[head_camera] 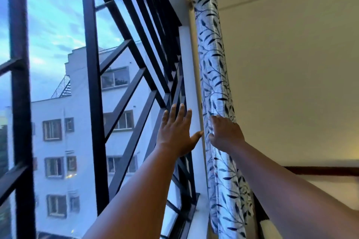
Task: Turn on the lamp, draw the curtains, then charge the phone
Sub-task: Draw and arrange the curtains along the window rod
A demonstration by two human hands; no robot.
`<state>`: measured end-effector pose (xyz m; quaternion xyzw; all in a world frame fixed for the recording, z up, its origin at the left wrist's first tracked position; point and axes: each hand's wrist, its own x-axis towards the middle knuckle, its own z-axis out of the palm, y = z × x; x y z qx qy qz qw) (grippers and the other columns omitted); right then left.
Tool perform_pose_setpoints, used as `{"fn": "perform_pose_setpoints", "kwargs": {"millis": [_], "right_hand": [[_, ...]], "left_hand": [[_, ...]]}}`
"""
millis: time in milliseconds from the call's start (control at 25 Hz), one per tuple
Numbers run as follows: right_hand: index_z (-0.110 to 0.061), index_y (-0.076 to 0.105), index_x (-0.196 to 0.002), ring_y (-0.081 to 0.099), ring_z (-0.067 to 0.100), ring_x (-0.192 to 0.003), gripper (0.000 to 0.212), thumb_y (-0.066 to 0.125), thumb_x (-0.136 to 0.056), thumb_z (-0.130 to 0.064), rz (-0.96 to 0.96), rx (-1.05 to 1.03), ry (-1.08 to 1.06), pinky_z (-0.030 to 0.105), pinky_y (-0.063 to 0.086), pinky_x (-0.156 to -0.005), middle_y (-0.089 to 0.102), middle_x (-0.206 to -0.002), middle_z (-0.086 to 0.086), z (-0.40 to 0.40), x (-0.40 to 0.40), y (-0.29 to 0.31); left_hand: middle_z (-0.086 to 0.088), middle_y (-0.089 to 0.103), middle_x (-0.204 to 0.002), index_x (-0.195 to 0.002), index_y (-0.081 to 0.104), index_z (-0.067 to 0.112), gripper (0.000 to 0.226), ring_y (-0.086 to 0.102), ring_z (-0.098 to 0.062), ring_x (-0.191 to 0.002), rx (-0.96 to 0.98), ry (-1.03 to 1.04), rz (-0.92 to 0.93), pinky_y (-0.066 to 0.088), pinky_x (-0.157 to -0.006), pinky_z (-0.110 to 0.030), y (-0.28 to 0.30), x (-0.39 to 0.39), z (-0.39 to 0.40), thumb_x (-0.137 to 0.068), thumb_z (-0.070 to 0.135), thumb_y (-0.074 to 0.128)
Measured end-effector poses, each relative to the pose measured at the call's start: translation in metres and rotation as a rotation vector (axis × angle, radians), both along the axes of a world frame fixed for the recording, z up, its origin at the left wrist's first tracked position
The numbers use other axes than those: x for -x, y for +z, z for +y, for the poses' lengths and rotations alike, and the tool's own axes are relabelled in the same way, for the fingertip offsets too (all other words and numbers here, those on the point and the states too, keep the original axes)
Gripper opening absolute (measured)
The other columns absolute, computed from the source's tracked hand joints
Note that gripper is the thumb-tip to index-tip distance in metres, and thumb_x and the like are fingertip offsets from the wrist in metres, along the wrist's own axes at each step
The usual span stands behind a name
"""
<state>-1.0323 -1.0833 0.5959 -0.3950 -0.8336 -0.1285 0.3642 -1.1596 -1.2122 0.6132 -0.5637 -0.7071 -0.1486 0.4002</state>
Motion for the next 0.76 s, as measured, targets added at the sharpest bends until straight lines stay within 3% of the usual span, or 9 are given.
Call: {"fn": "perform_pose_setpoints", "kwargs": {"millis": [240,440,640,760], "right_hand": [[-0.02,0.018,-0.148,0.031,0.028,-0.136,0.064,0.046,-0.092,-0.035,0.016,0.022,-0.072,0.045,0.036,-0.103,0.024,-0.154,0.004,0.039,0.009,0.006],[-0.019,0.009,-0.149,0.027,0.03,-0.138,0.069,0.046,-0.093,-0.036,0.02,0.073,-0.102,0.046,0.033,-0.106,0.018,-0.156,0.008,0.08,-0.005,0.012],[-0.02,0.017,-0.146,0.041,0.032,-0.127,0.075,0.053,-0.087,-0.048,0.318,0.082,0.052,0.043,0.04,-0.095,0.034,-0.146,0.01,0.149,-0.003,0.028],[-0.024,0.013,-0.148,0.035,0.033,-0.135,0.096,0.052,-0.076,-0.074,0.592,0.382,0.288,0.048,0.035,-0.106,0.024,-0.153,0.01,0.202,0.004,0.032]], "left_hand": [[-0.005,-0.018,-0.159,-0.152,-0.009,0.02,0.084,-0.025,-0.025,-0.142,0.036,0.0,-0.105,-0.021,-0.109,-0.04,-0.013,0.039,0.038,-0.091,0.069,0.019],[-0.005,-0.018,-0.159,-0.152,-0.009,0.021,0.085,-0.026,-0.024,-0.142,0.024,0.003,-0.079,-0.022,-0.108,-0.039,-0.01,0.039,0.075,-0.089,0.072,0.016],[-0.005,-0.014,-0.16,-0.152,-0.007,0.022,0.085,-0.021,-0.026,-0.144,-0.002,0.057,0.048,-0.019,-0.111,-0.041,0.016,0.025,0.132,-0.088,0.072,0.016],[-0.004,-0.01,-0.161,-0.153,-0.004,0.022,0.085,-0.016,-0.025,-0.146,0.004,0.086,0.137,-0.014,-0.114,-0.042,0.048,0.01,0.179,-0.088,0.073,0.017]]}}
